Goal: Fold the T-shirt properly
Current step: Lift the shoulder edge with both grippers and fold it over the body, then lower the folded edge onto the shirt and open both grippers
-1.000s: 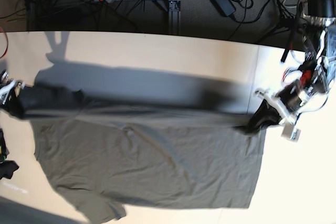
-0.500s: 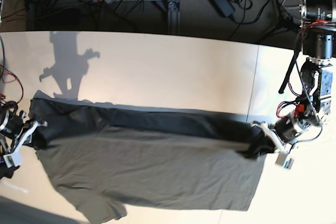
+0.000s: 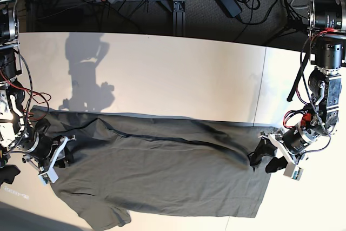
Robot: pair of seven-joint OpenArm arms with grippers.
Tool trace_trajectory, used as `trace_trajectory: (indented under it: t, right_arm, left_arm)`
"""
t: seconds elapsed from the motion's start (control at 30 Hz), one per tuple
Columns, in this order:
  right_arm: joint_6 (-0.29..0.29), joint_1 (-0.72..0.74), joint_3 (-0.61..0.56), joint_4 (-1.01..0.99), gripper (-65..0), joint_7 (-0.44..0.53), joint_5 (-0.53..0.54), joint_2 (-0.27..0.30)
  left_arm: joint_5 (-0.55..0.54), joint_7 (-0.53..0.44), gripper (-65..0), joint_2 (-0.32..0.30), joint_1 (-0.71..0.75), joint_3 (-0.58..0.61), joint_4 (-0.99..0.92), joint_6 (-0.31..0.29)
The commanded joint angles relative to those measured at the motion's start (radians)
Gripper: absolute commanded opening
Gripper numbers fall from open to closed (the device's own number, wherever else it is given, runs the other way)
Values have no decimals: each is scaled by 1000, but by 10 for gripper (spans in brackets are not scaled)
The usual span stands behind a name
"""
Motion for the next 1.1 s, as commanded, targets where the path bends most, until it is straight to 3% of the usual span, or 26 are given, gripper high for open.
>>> trace_trajectory:
  t: [0.0, 0.07, 0.3, 0.33, 0.37, 0.43, 0.47, 0.5, 0.6, 0.87, 1.07]
  right_arm:
    - [64, 32, 11, 7, -323, 23, 8, 17]
    - [63, 32, 11, 7, -209, 23, 8, 17]
    - [63, 29, 92, 8, -216, 22, 25, 7]
    - [64, 29, 111, 6, -253, 22, 27, -1]
    - [64, 29, 126, 3, -336, 21, 24, -9]
    - [64, 29, 143, -12, -609, 15, 14, -21]
    - [64, 29, 148, -28, -650, 14, 1, -28]
    - [63, 29, 152, -48, -650, 18, -19, -34]
    - [59, 29, 161, -125, -650, 45, -69, -59]
    - [60, 18, 161, -341, -650, 53, -73, -80]
    - [61, -26, 161, -349, -650, 40, -36, -78]
  left_arm:
    - [-16, -26, -220, -14, -39, -6, 13, -13]
    - [-16, -25, -220, -14, -54, -6, 13, -13]
    - [-51, -10, -233, -10, -69, -6, 15, -13]
    - [-45, -8, -267, -7, -68, -6, 14, -13]
    - [-31, 2, -336, -1, -68, -6, 14, -13]
    - [1, 18, -527, 18, -68, -6, 14, -13]
    - [9, 24, -600, 29, -68, -6, 13, 8]
    - [21, 24, -650, 38, -69, -6, 11, 32]
    - [73, 18, -650, 63, -72, -6, -34, 80]
    - [208, -74, -650, 87, -71, -6, -257, 87]
    - [339, -115, -650, 100, -61, -6, -283, 98]
